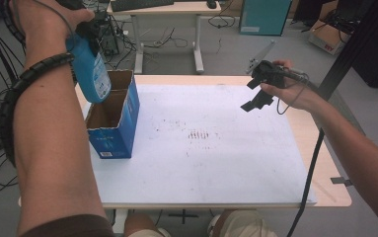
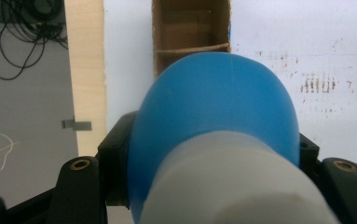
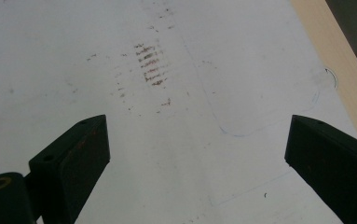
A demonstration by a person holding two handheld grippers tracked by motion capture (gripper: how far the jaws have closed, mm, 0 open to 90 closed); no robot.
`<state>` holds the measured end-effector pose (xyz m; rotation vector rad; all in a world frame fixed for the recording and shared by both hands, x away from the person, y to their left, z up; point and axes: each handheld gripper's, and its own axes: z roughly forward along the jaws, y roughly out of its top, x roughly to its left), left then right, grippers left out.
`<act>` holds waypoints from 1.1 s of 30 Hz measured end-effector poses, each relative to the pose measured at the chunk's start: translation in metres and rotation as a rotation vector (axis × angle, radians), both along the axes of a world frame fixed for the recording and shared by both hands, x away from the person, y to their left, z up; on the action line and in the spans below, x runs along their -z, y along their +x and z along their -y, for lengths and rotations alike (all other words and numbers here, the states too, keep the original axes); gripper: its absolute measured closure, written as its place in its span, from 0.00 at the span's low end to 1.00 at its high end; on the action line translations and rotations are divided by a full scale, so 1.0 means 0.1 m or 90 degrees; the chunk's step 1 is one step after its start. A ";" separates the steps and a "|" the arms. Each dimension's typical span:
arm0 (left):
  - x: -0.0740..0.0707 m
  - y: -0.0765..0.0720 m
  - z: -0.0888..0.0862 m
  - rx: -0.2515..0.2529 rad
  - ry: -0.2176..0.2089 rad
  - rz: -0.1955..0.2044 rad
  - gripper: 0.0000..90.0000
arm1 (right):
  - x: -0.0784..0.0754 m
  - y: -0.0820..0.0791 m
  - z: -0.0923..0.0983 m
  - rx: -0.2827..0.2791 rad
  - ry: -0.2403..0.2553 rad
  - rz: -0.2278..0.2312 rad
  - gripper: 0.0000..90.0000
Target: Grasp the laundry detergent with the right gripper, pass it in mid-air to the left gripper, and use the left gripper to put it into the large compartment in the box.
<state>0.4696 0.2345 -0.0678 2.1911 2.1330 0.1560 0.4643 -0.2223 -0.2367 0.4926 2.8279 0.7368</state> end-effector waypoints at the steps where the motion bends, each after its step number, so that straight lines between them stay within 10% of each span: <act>1: 0.01 0.00 0.00 -0.002 -0.002 0.000 0.41 | 0.00 0.00 0.00 0.000 -0.002 0.002 0.08; 33: 0.66 0.08 0.04 -0.004 -0.011 -0.006 0.41 | -0.01 -0.04 0.01 0.001 -0.010 0.004 0.08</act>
